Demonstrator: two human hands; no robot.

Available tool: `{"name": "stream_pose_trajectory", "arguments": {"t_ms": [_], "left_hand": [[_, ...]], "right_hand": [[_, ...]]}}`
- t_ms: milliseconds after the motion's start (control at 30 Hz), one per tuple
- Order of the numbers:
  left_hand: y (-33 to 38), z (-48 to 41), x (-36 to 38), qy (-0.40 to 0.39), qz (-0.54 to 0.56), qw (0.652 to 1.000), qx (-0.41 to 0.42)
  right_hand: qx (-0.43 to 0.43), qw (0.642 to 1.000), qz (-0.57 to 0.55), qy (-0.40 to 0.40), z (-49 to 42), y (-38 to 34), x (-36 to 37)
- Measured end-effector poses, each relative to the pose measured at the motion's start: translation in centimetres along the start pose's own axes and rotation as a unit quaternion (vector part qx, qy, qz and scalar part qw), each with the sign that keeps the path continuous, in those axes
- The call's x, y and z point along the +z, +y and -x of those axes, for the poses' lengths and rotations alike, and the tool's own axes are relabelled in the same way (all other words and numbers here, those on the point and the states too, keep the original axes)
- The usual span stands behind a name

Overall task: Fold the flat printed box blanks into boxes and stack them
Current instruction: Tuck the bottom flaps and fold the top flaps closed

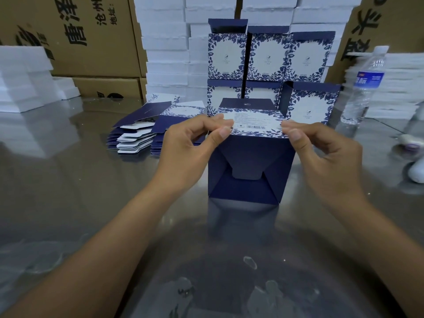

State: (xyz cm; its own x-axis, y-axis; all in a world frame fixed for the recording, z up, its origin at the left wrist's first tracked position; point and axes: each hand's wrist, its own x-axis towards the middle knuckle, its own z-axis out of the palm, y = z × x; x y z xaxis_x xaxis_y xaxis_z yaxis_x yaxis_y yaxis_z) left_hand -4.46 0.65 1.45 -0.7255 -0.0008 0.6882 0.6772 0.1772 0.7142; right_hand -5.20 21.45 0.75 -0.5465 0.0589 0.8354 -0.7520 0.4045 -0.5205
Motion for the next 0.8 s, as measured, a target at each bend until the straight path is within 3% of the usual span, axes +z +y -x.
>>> {"name": "stream_pose_trajectory", "arguments": {"t_ms": [300, 433, 567, 800], "left_hand": [[-0.2, -0.4, -0.7, 0.010, -0.023, 1.000, -0.006], [-0.4, -0.4, -1.0, 0.015, 0.005, 1.000, -0.020], [-0.7, -0.3, -0.8, 0.027, 0.038, 0.999, -0.024], [-1.7, 0.2, -0.5, 0.003, -0.010, 0.999, -0.047]], "right_hand": [[0.019, 0.999, -0.025, -0.008, 0.1, 0.1, 0.1], [0.078, 0.995, -0.066, -0.010, 0.3, 0.1, 0.2], [0.152, 0.982, -0.095, -0.053, 0.5, 0.6, 0.5], [0.137, 0.981, -0.056, -0.128, 0.9, 1.2, 0.5]]}}
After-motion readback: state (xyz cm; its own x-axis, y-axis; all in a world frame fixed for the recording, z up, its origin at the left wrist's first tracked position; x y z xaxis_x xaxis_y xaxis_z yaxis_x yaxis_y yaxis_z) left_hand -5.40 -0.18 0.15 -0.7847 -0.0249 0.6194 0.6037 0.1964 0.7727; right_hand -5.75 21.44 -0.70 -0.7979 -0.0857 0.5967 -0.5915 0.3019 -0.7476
